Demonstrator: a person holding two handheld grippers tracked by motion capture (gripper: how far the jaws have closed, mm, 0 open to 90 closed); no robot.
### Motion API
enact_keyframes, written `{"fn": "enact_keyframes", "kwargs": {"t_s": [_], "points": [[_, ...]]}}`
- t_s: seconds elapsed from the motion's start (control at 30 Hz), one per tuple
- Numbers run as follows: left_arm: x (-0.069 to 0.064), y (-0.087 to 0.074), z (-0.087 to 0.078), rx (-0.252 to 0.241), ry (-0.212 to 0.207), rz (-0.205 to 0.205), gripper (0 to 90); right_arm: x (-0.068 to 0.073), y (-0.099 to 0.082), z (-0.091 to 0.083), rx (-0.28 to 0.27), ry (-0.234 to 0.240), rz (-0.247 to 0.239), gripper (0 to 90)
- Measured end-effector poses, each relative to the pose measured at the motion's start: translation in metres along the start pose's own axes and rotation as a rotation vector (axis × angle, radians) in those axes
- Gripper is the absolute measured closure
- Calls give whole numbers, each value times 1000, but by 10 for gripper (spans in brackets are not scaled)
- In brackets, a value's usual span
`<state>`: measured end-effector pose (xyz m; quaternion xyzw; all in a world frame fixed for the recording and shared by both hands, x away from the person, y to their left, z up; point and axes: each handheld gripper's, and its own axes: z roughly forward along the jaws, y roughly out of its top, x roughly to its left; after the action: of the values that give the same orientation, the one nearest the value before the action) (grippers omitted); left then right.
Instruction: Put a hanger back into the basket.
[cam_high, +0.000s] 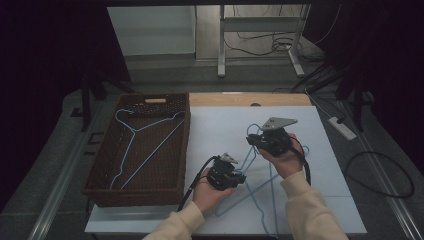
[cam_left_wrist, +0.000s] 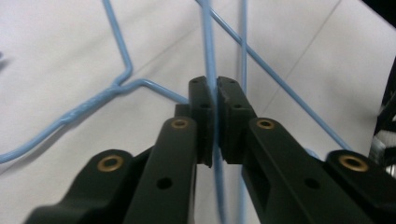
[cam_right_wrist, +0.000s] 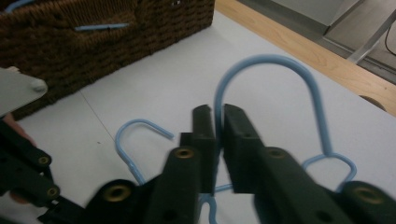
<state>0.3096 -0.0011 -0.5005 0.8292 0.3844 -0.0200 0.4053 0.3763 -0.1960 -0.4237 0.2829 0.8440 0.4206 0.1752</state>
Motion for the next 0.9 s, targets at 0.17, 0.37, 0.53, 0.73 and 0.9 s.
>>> {"fn": "enact_keyframes", "kwargs": {"t_s": [0.17,0.37,0.53,0.73,0.9], "points": [[0,-1,-2,-14,16,0,863,0,-10,-16,-45,9,33,609],[-1,-3,-5,-47,18,-7,865,4,-33,-43,-97,1,83,462],[-2,-2,-11,-87,4,-17,865,9,-57,-61,-112,-12,106,423],[-3,-1,-19,-113,-7,-26,866,13,-87,-78,-111,-11,115,386],[-5,0,-27,-140,-21,-33,866,11,-104,-88,-115,-31,127,362]]}}
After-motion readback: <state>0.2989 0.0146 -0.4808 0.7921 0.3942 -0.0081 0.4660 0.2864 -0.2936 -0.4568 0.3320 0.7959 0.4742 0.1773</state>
